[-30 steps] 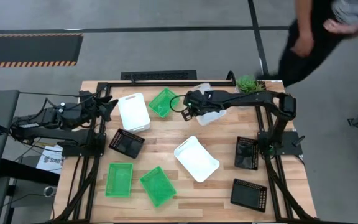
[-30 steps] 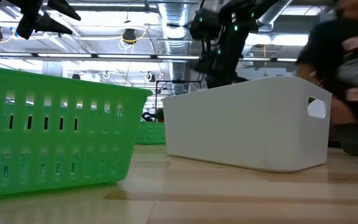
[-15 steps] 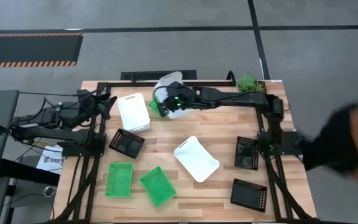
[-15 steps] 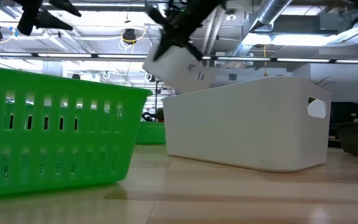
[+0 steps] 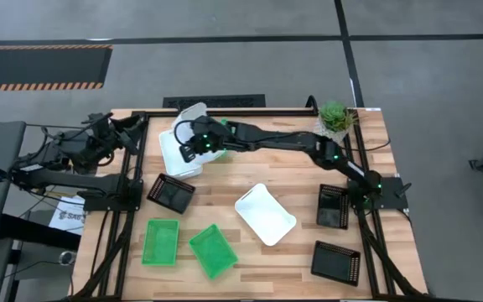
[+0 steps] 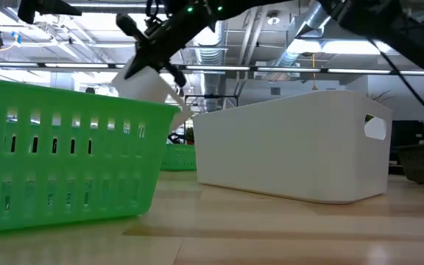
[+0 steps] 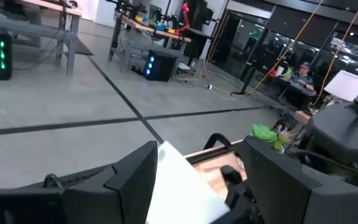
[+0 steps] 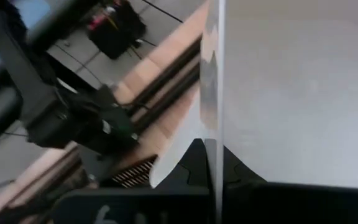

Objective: Stack baskets by color
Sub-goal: Stack the top right white bin on top of the top white bin

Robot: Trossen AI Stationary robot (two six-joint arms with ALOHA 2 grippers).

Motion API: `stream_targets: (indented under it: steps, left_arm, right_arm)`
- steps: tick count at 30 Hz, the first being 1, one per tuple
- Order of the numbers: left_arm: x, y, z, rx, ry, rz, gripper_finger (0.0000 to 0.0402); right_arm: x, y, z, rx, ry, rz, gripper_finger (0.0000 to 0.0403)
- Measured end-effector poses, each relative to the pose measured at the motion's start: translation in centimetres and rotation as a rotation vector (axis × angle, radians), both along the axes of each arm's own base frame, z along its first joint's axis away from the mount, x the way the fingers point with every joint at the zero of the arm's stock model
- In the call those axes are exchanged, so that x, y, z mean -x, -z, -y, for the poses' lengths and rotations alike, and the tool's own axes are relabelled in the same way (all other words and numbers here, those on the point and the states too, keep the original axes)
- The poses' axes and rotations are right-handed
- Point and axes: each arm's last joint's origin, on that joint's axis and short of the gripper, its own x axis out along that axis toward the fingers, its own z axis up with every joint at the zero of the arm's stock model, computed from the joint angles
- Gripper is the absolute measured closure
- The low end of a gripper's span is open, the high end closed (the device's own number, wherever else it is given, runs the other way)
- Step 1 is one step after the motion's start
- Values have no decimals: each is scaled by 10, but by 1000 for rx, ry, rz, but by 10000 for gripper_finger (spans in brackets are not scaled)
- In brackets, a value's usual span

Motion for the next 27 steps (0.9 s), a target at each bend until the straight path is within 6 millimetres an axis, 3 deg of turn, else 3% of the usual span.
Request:
stream_targets:
  steps: [7, 19, 27]
  left_arm:
    - [0, 0, 0, -9, 2, -11, 178]
    - [0, 0, 0, -10, -2, -11, 178]
    - [0, 0, 0, -10, -5, -11, 178]
  right_arm:
    - [-10, 14, 0, -40, -24, 64, 402]
    - [-16, -3, -15, 23, -81, 197, 402]
    - [-24, 12, -15, -21, -107, 218, 402]
